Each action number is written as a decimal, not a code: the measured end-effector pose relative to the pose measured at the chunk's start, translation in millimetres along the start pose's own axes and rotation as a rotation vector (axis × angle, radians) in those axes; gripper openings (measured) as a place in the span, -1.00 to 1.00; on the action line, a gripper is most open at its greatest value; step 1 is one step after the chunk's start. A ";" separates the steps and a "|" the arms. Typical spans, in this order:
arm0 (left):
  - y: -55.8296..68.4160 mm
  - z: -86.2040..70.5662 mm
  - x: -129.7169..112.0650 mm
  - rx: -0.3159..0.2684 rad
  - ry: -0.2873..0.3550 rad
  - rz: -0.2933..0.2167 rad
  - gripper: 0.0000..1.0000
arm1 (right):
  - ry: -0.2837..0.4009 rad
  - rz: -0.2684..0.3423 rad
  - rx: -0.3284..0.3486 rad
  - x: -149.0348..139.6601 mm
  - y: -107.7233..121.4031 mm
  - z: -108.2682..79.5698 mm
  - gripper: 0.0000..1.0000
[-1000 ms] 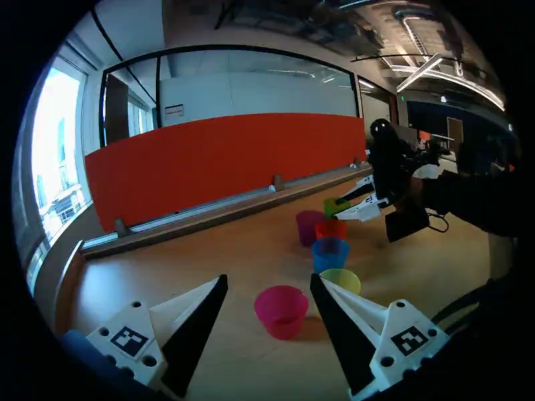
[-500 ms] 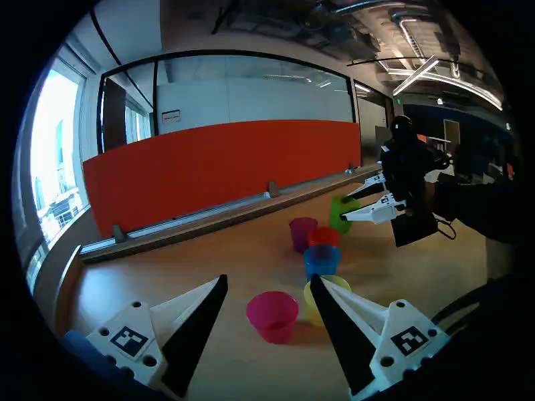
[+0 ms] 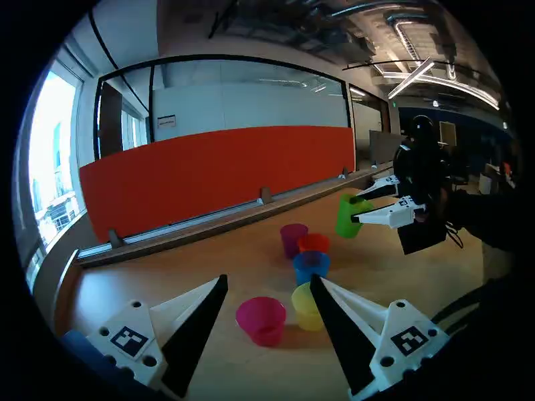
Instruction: Pour water
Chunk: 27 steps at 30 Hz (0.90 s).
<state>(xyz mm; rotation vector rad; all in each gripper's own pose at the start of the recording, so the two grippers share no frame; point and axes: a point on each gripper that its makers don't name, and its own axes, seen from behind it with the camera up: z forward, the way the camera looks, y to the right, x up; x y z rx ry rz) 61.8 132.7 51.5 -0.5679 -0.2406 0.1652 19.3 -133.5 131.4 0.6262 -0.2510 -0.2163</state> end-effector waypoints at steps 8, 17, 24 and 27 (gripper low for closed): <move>4.9 -1.8 3.7 -0.009 0.009 -0.001 0.83 | 0.067 0.005 -0.006 13.9 -11.3 -22.2 0.89; 12.7 -2.2 5.7 -0.021 0.015 0.005 0.83 | 0.102 0.010 -0.021 16.2 -19.1 -43.2 0.88; 22.6 0.5 6.5 -0.038 0.011 0.024 0.83 | 0.120 0.018 -0.033 17.8 -21.9 -58.2 0.88; 27.3 3.7 6.5 -0.048 0.004 0.030 0.83 | 0.127 0.023 -0.036 18.2 -22.8 -63.9 0.87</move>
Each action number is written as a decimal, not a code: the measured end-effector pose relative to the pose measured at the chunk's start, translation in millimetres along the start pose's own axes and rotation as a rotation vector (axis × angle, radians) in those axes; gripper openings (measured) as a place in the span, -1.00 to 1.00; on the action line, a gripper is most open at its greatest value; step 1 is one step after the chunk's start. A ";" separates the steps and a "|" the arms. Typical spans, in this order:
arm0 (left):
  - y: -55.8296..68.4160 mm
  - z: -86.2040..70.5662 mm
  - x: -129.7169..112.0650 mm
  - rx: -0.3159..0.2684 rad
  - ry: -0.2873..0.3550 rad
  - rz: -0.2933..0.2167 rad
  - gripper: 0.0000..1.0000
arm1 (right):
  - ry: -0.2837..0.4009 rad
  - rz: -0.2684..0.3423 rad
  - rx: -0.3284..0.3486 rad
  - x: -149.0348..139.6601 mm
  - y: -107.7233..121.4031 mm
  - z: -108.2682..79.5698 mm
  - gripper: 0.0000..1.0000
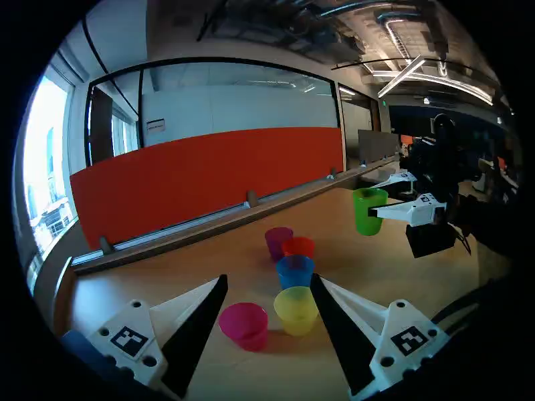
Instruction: Pour water
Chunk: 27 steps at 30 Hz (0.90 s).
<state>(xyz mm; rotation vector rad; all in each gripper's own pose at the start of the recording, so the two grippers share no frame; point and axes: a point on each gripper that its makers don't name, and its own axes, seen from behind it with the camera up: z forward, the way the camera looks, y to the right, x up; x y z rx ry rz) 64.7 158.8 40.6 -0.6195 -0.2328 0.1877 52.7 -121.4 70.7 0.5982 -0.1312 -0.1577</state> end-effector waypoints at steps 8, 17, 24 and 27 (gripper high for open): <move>8.6 16.0 0.6 -0.026 -0.027 0.026 0.83 | 0.016 0.009 -0.005 1.8 -2.2 -13.6 0.87; 13.3 39.9 -2.9 -0.060 -0.073 0.053 0.83 | 0.017 0.013 -0.017 -0.8 0.4 -25.6 0.87; 17.2 59.8 -8.3 -0.100 -0.121 0.064 0.83 | 0.011 0.022 -0.011 -9.0 -6.4 -33.8 0.87; 21.8 67.5 -11.7 -0.129 -0.145 0.072 0.83 | 0.004 0.022 -0.010 -13.6 -8.4 -36.4 0.87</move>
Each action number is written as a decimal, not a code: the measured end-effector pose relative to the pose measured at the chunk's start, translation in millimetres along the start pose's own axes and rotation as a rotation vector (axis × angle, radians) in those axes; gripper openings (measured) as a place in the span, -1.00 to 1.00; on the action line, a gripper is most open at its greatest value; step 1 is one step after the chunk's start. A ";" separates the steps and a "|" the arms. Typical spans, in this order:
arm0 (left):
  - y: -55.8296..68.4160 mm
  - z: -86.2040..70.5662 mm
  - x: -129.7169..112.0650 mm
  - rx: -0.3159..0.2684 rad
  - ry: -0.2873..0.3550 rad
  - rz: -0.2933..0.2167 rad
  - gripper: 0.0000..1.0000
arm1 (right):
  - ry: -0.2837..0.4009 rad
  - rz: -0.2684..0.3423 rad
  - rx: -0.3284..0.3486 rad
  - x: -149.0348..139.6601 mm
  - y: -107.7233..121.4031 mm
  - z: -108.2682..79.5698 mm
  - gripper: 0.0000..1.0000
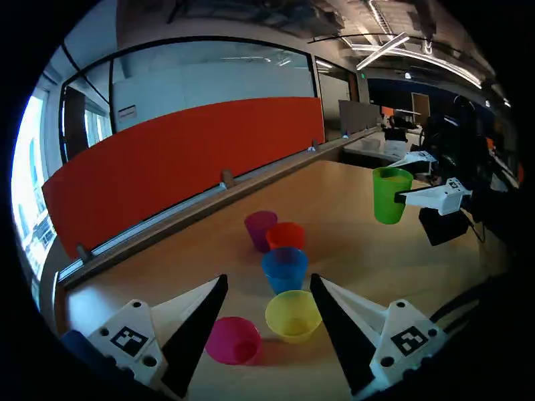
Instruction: Pour water
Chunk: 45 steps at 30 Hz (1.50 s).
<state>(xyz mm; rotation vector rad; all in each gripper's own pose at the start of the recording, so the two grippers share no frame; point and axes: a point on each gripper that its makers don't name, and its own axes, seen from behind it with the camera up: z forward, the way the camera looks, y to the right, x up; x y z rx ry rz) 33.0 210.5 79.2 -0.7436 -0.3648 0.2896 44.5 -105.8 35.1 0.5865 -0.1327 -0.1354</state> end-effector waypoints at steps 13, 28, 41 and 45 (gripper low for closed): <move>12.2 36.2 -7.3 -0.098 -0.104 0.040 0.83 | -0.004 -0.001 0.006 -5.1 -2.0 -3.1 0.87; 20.4 75.7 -21.1 -0.137 -0.206 0.104 0.83 | -0.008 -0.002 0.028 -11.2 -4.4 0.4 0.87; 21.4 101.3 -31.4 -0.147 -0.289 0.123 0.83 | -0.004 -0.001 0.035 -13.4 -1.3 1.3 0.87; 24.2 106.7 -35.3 -0.154 -0.316 0.128 0.83 | -0.005 -0.001 0.036 -14.7 0.8 1.6 0.87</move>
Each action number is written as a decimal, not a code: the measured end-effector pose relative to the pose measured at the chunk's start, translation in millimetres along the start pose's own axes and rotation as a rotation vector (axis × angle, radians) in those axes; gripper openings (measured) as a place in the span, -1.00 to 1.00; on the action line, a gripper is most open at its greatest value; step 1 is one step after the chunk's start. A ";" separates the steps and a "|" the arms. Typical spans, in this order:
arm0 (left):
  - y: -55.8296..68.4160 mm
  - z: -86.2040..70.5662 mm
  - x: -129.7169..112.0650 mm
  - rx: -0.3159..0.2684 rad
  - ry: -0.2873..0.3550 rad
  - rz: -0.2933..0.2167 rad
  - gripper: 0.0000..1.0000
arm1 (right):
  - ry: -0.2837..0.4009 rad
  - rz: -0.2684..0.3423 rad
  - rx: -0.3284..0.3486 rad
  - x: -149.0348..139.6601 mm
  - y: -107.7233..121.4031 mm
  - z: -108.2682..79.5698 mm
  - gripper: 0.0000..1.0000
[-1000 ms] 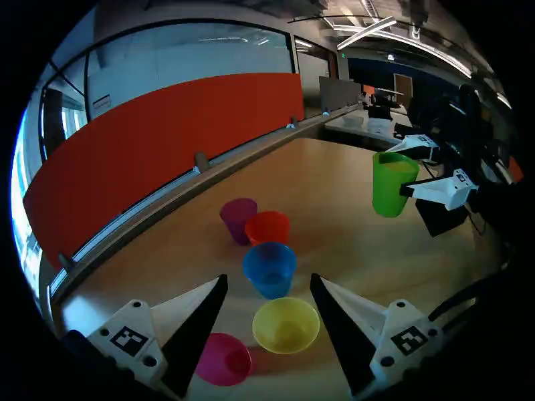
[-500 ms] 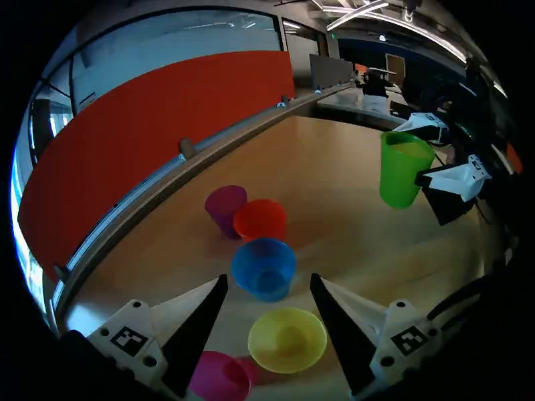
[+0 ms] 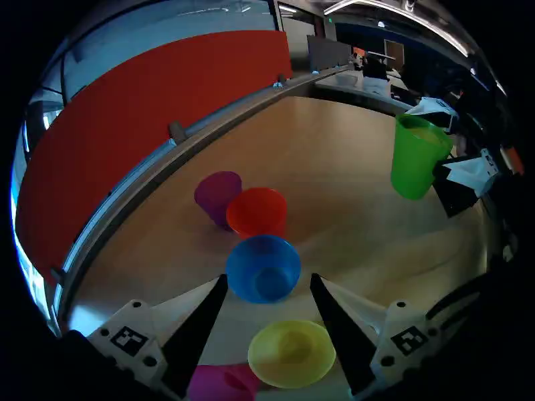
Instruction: Pour water
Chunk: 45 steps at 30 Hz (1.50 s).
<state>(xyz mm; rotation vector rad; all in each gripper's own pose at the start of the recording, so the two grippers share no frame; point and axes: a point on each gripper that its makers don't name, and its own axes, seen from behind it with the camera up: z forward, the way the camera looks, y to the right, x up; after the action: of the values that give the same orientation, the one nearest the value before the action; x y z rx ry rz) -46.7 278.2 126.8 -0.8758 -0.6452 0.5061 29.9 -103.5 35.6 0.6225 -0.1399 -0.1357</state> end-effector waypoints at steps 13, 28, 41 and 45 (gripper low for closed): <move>-4.4 13.4 -1.4 0.002 -0.025 0.000 0.83 | 0.000 0.001 0.006 -4.9 3.1 0.0 0.87; -4.5 19.1 -5.8 -0.003 -0.061 0.014 0.83 | -0.009 -0.003 0.012 -7.9 4.7 5.4 0.87; -3.5 24.7 -2.7 0.003 -0.095 0.049 0.83 | -0.008 -0.007 0.019 -7.3 3.0 7.9 0.87; -2.5 29.6 -3.5 0.007 -0.108 0.060 0.84 | -0.008 -0.007 0.019 -8.0 4.1 7.9 0.87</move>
<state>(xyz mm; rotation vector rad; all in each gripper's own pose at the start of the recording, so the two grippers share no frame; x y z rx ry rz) -69.5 290.5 142.0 -0.8678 -0.7170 0.6130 21.1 -103.4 43.6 0.6410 -0.1469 -0.1439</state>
